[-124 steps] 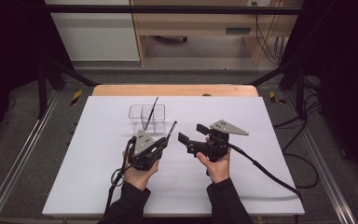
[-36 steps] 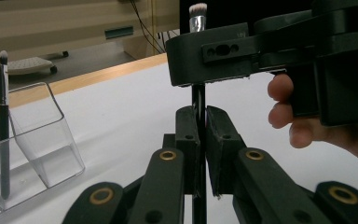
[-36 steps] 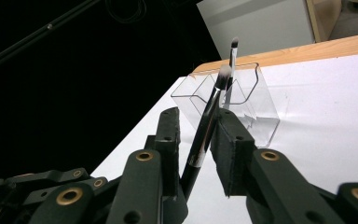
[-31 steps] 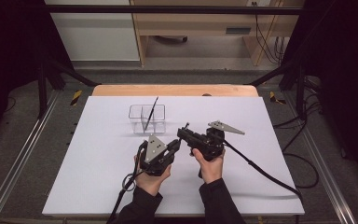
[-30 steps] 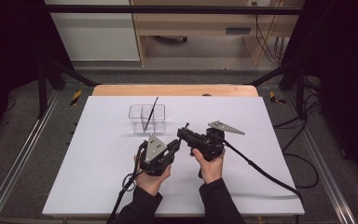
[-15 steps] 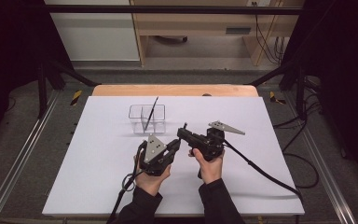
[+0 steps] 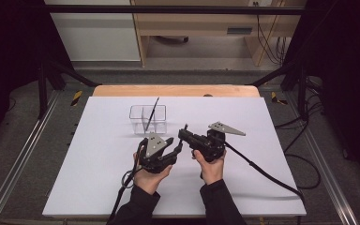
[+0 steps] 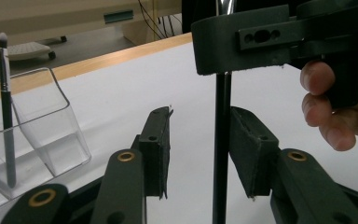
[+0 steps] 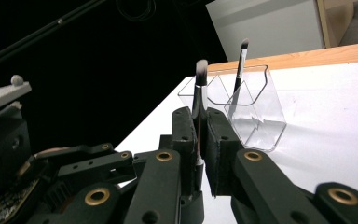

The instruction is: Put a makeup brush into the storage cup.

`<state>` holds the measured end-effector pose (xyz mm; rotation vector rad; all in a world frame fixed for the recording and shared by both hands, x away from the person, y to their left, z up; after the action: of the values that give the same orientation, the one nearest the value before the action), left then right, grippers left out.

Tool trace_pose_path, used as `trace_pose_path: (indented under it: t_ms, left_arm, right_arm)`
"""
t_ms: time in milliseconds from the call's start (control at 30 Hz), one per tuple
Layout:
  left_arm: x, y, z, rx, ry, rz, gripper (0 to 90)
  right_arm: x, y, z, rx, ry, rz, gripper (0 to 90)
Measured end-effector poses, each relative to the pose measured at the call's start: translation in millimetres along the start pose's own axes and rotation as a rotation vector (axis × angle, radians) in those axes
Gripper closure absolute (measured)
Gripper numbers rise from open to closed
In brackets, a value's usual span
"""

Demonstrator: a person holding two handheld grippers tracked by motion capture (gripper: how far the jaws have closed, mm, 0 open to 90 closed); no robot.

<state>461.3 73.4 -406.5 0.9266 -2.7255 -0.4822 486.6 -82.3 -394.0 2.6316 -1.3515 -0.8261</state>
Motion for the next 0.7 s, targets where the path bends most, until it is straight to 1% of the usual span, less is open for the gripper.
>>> trace_pose_path:
  t_ms: [133, 300, 500, 700]
  left_arm:
    - [2.6, -2.5, -3.0, -0.011, -0.006, 0.013, 66.9]
    - [4.7, -6.6, -5.8, -0.018, 0.000, 0.028, 75.5]
    - [6.9, -9.1, -8.4, -0.022, -0.007, 0.037, 81.5]
    - [7.1, -9.7, -9.3, -0.020, -0.001, 0.041, 82.6]
  right_arm:
    - [-0.7, 0.3, 0.7, 0.009, 0.013, -0.009, 84.2]
    - [-1.4, 2.4, -0.1, 0.013, 0.022, -0.017, 84.2]
    - [-1.0, 4.0, -1.8, 0.019, 0.033, -0.015, 84.2]
    - [-1.2, 4.7, -2.1, 0.019, 0.036, -0.016, 84.2]
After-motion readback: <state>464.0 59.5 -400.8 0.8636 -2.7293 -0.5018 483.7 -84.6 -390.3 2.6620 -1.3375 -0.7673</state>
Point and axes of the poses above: each handheld gripper's, and its own axes: y roughly backward along the jaws, z roughly out of its underside, x roughly to its right, the point moved 3 cm from there along -y, roughly forward along the jaws, and after that the axes turned 12 degrees about z, right-handed, at the moved point
